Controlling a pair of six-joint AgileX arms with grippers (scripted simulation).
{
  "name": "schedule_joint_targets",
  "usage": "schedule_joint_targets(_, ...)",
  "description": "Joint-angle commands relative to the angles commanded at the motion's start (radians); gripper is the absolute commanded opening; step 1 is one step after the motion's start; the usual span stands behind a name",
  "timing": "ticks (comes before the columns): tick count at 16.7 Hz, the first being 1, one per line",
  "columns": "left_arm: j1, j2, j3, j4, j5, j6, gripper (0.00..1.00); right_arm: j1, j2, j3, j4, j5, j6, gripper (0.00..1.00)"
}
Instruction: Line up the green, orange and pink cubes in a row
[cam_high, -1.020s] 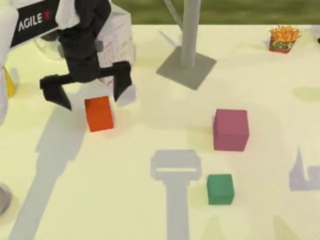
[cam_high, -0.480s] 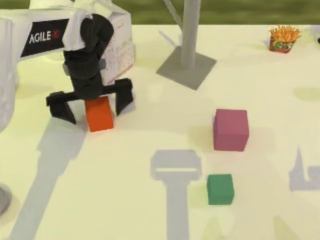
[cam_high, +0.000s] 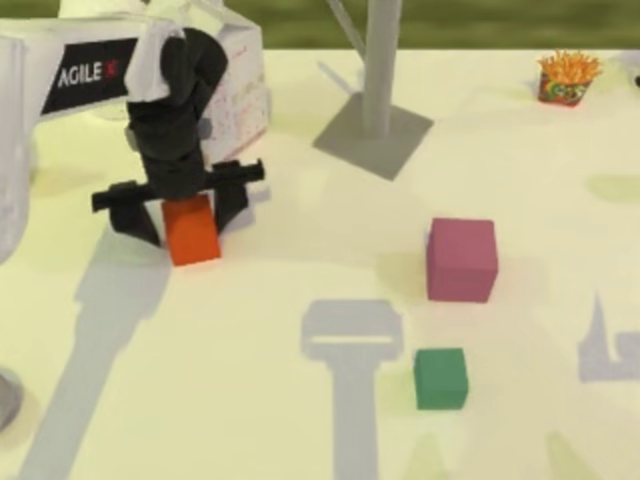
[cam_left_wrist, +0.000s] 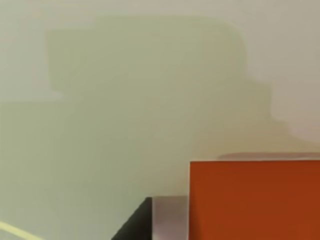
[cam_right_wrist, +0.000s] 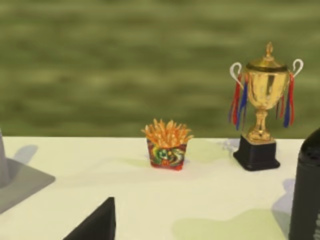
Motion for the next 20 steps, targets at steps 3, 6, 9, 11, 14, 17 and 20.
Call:
schedule_joint_targets(3, 0.000, 0.000, 0.000, 0.000, 0.000, 0.000, 0.17, 0.000, 0.000, 0.000, 0.000, 0.000, 0.000, 1.00)
schedule_joint_targets(6, 0.000, 0.000, 0.000, 0.000, 0.000, 0.000, 0.00, 0.000, 0.000, 0.000, 0.000, 0.000, 0.000, 1.00)
schedule_joint_targets(9, 0.000, 0.000, 0.000, 0.000, 0.000, 0.000, 0.00, 0.000, 0.000, 0.000, 0.000, 0.000, 0.000, 1.00)
schedule_joint_targets(11, 0.000, 0.000, 0.000, 0.000, 0.000, 0.000, 0.00, 0.000, 0.000, 0.000, 0.000, 0.000, 0.000, 1.00)
schedule_joint_targets(14, 0.003, -0.022, 0.002, -0.010, -0.008, 0.007, 0.00, 0.000, 0.000, 0.000, 0.000, 0.000, 0.000, 1.00)
schedule_joint_targets(17, 0.005, -0.034, 0.037, -0.051, -0.009, 0.007, 0.00, 0.000, 0.000, 0.000, 0.000, 0.000, 0.000, 1.00)
schedule_joint_targets(20, 0.015, -0.066, 0.109, -0.172, -0.010, 0.005, 0.00, 0.000, 0.000, 0.000, 0.000, 0.000, 0.000, 1.00)
